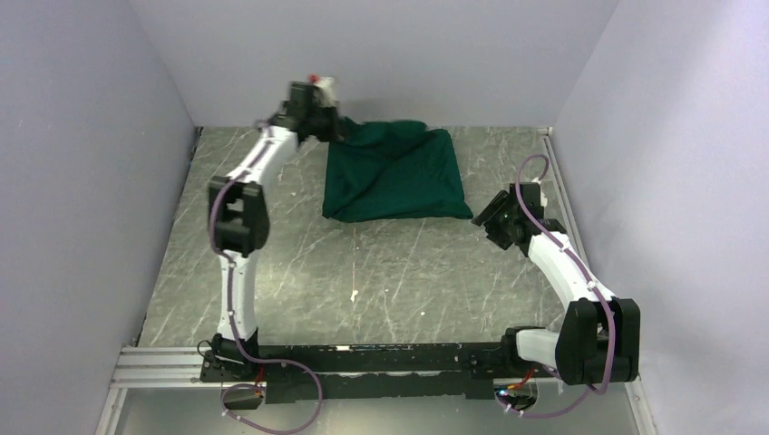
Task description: Open and lay out the surgical kit
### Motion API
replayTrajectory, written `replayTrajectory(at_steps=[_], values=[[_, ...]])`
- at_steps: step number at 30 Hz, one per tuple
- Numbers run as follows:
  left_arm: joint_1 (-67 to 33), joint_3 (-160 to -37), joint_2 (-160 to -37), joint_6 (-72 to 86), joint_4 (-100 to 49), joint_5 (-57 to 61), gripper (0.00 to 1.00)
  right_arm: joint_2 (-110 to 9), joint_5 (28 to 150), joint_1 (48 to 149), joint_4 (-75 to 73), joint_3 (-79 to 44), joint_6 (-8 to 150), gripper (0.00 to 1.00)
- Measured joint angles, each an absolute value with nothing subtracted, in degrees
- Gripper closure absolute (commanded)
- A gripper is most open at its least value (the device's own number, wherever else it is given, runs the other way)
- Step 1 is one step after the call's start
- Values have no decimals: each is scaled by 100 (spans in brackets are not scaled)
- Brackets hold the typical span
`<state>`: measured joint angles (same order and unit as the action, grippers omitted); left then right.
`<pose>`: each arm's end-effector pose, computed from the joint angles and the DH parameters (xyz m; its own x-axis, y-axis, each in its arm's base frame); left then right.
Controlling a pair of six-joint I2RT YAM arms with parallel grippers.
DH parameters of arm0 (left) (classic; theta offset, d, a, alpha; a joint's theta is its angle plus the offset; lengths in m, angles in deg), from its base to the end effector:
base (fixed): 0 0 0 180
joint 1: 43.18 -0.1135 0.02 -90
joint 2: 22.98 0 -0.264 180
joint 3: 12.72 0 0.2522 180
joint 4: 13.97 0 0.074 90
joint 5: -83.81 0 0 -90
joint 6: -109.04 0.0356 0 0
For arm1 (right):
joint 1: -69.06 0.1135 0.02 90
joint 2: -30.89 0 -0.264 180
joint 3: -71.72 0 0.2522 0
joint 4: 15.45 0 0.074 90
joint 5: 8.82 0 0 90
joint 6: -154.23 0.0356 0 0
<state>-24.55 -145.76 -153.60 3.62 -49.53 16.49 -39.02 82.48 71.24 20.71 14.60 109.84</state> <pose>0.5010 -0.1834 0.2661 -0.6591 -0.0367 -0.7511 0.4413 0.7899 -0.4258 0.2470 0.0102 0.2230 -0.5650 0.6934 -0.4472 0.5015 0.7190 0.4813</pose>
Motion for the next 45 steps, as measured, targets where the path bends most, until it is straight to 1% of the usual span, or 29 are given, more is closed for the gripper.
replayTrajectory(at_steps=[4,6,7,8,9,10,11,12,14,18,22,26,27,29,31,33,38,42,45], values=[[-3790,-14056,-14641,203,-5229,1310,100,-3915,8311,7124,2064,1458,10968,40],[-4470,-13597,-14147,93,-5285,1022,100,-3926,8326,7124,2053,1450,10942,39],[-4844,-13249,-13813,-34,-5310,727,90,-3928,8329,7124,2055,1443,10925,39],[-5165,-12911,-13489,-184,-5327,403,59,-3928,8326,7124,2053,1434,10907,39],[-5421,-12600,-13203,-331,-5362,88,30,-3928,8326,7124,2053,1421,10887,38],[-5681,-12192,-12862,-499,-5340,-303,18,-3930,8331,7124,2053,1404,10866,38],[-5899,-11792,-12519,-667,-5355,-668,13,-3941,8340,7124,2053,1380,10835,37],[-6096,-11376,-12150,-862,-5377,-1077,12,-3963,8348,7124,2055,1349,10811,36],[-6221,-10944,-11697,-1019,-5386,-1529,12,-4055,8394,7124,2047,1270,10750,35],[-6031,-10876,-11474,-1087,-5358,-1671,14,-4269,8493,7124,2057,1148,10630,33],[-5904,-10887,-11647,-1067,-5384,-1297,16,-4326,8628,7124,2071,1056,10568,32],[-5913,-10884,-11946,-1067,-5452,-600,19,-4339,8775,7132,2099,803,10481,27],[-5921,-10884,-12023,-1074,-5500,-445,19,-4341,8785,7145,2095,744,10453,26],[-5921,-10884,-12182,-1078,-5550,-229,14,-4354,8807,7209,2092,584,10378,26],[-5921,-10904,-12344,-1067,-5559,-185,12,-4369,8820,7263,2086,470,10334,26],[-5926,-11234,-12713,-1054,-5801,-185,12,-4374,8831,7316,2055,414,10321,26],[-5993,-12788,-13972,-661,-6061,-115,9,-4374,8768,7371,1918,411,10339,29],[-6055,-13206,-14436,-256,-5959,-102,11,-4374,8573,7371,1544,462,10415,33],[-6111,-13328,-14761,6,-5690,-87,9,-4417,8401,7371,1115,599,10531,30]])
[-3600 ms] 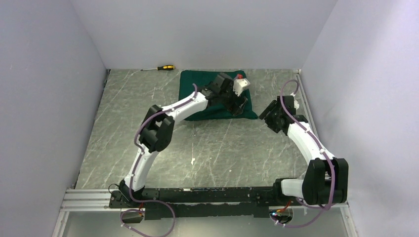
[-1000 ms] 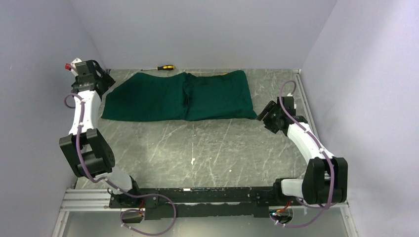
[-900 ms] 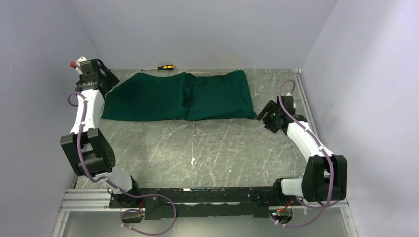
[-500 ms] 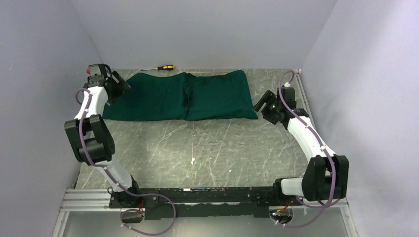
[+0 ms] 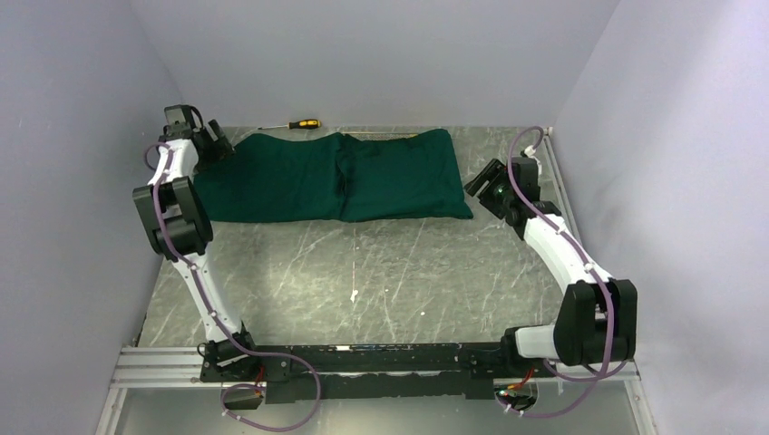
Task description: Open and lay out the surgical kit
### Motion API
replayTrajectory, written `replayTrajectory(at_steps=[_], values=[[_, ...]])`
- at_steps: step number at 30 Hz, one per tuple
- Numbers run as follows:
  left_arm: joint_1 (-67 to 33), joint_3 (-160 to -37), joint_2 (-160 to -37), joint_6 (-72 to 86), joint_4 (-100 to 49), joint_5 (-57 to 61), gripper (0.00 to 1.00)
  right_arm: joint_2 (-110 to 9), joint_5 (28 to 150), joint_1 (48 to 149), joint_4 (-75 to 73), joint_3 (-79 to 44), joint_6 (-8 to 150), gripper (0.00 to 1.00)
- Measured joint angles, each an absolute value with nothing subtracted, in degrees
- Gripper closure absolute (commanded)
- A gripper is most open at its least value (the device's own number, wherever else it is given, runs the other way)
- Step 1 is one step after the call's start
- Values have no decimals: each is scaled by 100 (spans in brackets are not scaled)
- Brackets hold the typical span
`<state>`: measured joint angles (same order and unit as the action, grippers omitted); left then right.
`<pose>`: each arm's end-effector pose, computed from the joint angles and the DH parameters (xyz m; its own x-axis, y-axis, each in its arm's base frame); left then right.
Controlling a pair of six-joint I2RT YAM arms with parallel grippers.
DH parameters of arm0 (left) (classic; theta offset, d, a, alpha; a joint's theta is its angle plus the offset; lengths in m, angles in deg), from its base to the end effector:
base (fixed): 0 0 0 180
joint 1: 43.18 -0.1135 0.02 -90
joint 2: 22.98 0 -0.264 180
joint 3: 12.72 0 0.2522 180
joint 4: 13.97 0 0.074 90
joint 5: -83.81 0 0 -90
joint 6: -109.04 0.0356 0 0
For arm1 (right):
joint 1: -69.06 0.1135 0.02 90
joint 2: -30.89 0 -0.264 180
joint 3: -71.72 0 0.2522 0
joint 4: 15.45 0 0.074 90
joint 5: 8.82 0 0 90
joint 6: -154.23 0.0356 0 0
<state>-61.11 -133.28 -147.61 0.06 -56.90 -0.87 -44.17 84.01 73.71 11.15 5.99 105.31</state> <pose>0.4731 0.1496 0.2328 -0.5779 -0.5274 -0.6229 -0.4593 0.8410 -0.2859 0.2884 0.0252 0.2634 -0.5203 0.6162 -0.5913 0.2933 0.7792 0.5539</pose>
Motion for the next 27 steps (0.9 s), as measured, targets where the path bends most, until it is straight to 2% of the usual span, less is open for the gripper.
replayTrajectory(at_steps=[6,11,14,18,20,24,27], values=[[-6278,-14215,-15826,325,-5598,-229,9,-4800,8296,7399,866,654,10763,26],[-6444,-14854,-16503,537,-5489,-303,6,-5097,8287,7526,1317,370,10975,26],[-6498,-14991,-16591,585,-5493,-264,12,-5333,8257,7683,1745,-70,11051,28],[-6516,-15378,-16838,519,-5515,-8,32,-5860,8090,7900,2326,-915,11084,31],[-6531,-15389,-16847,386,-5552,228,45,-6146,7985,7989,2589,-1350,11086,31],[-6560,-15276,-16818,89,-5554,654,65,-6391,7859,8063,2949,-1746,11106,32],[-6573,-15133,-16755,-154,-5615,849,87,-6406,7741,8059,3183,-1836,11130,32]])
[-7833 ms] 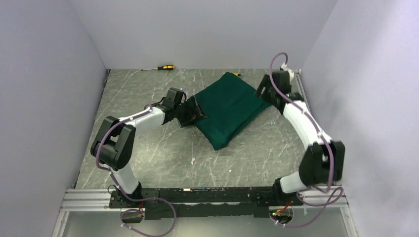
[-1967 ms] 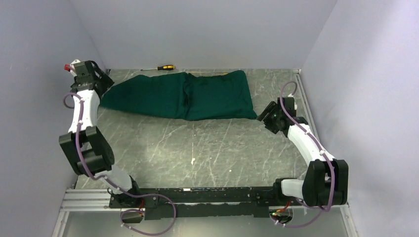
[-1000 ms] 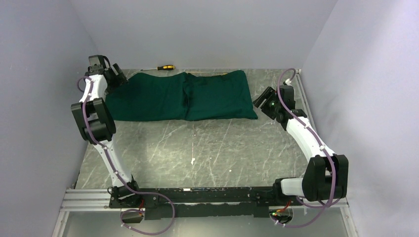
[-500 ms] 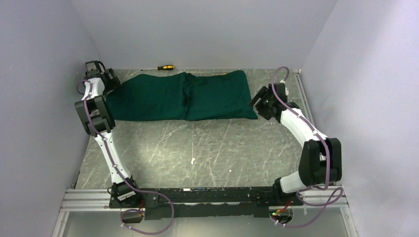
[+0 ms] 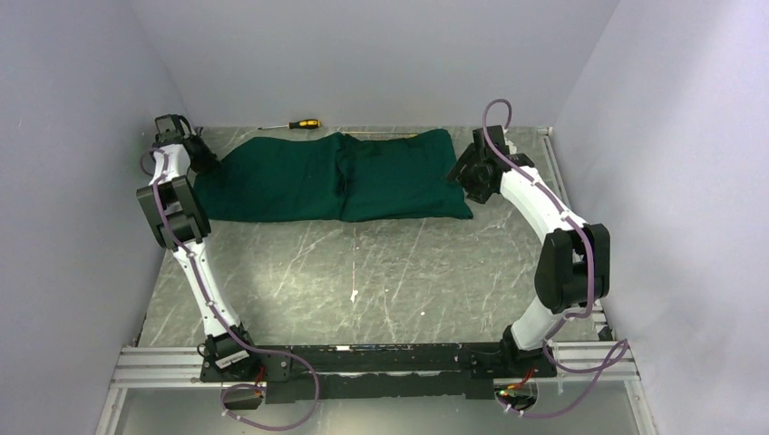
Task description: Open and lay out the surgical kit
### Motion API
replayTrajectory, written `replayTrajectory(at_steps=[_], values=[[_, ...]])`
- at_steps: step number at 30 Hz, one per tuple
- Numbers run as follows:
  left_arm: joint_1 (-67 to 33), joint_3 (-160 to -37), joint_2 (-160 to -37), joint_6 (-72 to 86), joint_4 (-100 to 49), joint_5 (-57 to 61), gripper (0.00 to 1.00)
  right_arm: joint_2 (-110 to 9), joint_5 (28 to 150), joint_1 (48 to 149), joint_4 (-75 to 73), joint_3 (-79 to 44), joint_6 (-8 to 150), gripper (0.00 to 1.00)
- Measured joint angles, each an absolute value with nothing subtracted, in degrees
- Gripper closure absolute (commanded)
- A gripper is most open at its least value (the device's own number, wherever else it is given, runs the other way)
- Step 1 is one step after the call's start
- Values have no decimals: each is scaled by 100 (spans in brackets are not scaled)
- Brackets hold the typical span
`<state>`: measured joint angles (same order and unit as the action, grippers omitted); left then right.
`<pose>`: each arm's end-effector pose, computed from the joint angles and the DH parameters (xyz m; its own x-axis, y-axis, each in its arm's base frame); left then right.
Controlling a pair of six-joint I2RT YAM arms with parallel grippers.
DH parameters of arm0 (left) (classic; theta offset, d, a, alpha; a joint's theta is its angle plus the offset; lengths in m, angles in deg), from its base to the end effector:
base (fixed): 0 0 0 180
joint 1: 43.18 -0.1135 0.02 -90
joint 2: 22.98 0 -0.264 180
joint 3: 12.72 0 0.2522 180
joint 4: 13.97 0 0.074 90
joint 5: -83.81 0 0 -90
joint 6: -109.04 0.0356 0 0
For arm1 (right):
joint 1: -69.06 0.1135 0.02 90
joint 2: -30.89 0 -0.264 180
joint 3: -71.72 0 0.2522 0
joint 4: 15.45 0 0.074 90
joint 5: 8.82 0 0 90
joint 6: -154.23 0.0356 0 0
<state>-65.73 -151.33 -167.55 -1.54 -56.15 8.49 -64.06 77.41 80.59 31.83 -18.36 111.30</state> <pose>0.5191 0.2058 0.1596 -0.5684 -0.6042 -0.5584 -0.4429 0.7967 -0.4113 0.3544 0.0699 0.2686 -0.6441 0.6143 -0.4559 0.4576 0.7870 0.4139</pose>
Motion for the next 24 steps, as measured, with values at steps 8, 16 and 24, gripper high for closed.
replayTrajectory(at_steps=[8,16,24], values=[[-6459,-15127,-16597,-267,-6173,661,100,-6380,7413,7998,3415,-2021,11073,32],[-6004,-14399,-15400,196,-6295,-482,100,-5770,7118,7722,3336,-1659,11027,32],[-5314,-13665,-14281,1326,-5067,-3125,28,-5351,7081,7609,2925,-1339,10979,32]])
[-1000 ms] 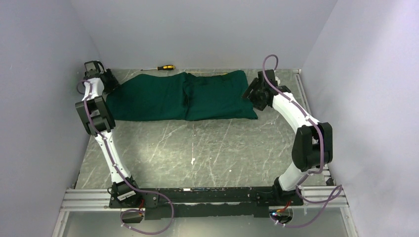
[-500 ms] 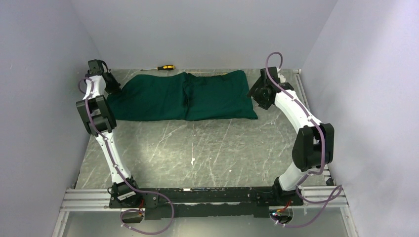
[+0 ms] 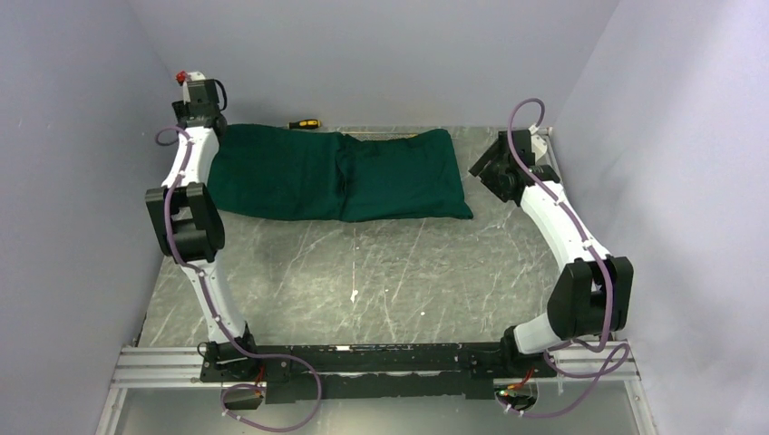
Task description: Open and lay out the surgical kit
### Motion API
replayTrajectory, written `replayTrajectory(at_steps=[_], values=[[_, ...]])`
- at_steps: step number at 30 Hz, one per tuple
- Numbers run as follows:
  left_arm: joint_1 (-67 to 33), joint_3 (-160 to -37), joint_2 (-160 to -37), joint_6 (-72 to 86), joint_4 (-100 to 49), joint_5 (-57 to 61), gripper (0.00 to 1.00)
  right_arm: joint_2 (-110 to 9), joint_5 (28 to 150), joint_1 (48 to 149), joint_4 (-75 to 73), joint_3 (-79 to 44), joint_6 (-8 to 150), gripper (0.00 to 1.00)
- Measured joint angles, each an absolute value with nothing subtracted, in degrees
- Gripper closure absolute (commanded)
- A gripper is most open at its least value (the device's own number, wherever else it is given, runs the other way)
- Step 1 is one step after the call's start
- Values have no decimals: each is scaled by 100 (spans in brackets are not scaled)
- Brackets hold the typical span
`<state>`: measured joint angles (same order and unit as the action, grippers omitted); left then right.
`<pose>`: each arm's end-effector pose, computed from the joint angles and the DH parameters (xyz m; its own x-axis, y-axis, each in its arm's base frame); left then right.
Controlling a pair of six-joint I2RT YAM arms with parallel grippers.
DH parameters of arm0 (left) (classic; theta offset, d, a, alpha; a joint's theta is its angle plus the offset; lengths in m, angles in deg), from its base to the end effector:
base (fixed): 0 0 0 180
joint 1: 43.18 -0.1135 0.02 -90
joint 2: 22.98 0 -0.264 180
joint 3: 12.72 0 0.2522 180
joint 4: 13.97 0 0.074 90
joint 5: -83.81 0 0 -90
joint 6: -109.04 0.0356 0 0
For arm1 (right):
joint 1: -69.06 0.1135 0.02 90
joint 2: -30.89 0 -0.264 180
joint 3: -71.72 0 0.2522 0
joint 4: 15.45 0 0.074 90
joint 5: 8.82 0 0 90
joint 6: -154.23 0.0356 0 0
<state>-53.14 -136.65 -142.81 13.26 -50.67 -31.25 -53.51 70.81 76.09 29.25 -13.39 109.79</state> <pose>0.4824 0.1000 0.3033 -0.4768 -0.1764 -0.8612 -0.5590 0.8169 0.1422 0.3232 0.0334 0.3036 -0.4768 0.6488 -0.5930 0.4979 0.7553 0.4262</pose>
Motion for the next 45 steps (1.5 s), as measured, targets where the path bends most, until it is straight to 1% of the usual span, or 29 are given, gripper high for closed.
replayTrajectory(at_steps=[1,3,6,11,14,18,19,22,24,26,31,34,38,41,45], values=[[-5270,-13636,-14300,1383,-4993,-3453,21,-5351,7089,7609,2901,-1320,10973,32],[-5239,-13612,-14377,1431,-4958,-3931,16,-5357,7133,7589,2857,-1280,10973,32],[-5279,-13542,-14501,1357,-5032,-4244,13,-5451,7242,7545,2842,-1285,10966,32],[-5360,-13564,-14748,1107,-5419,-4156,12,-5814,7408,7519,2879,-1440,10894,33],[-5438,-13835,-15048,882,-5832,-3820,13,-5963,7524,7519,2908,-1521,10857,33],[-5604,-14189,-15419,434,-6372,-3225,18,-6109,7638,7519,3026,-1641,10818,33],[-5663,-14187,-15456,340,-6481,-3098,20,-6146,7666,7519,3067,-1678,10815,33],[-5854,-13969,-15483,124,-6584,-2784,34,-6284,7730,7519,3201,-1809,10815,33],[-5967,-13735,-15483,30,-6575,-2653,37,-6398,7773,7519,3273,-1914,10818,34],[-6009,-13494,-15483,-40,-6603,-2591,38,-6535,7854,7519,3308,-2050,10822,34],[-6002,-13256,-15397,-289,-6601,-2694,42,-6924,7926,7519,3474,-2522,10726,30],[-5998,-13186,-15369,-370,-6625,-2858,48,-7047,7913,7519,3526,-2716,10566,29],[-6009,-13110,-15360,-366,-6778,-3461,55,-7084,7913,7515,3513,-2839,10350,29],[-6026,-13018,-15328,-261,-6927,-3896,55,-7169,7918,7502,3507,-2942,10223,30],[-6083,-13016,-15308,-93,-7220,-4137,41,-7403,7940,7469,3500,-3077,10107,30]])
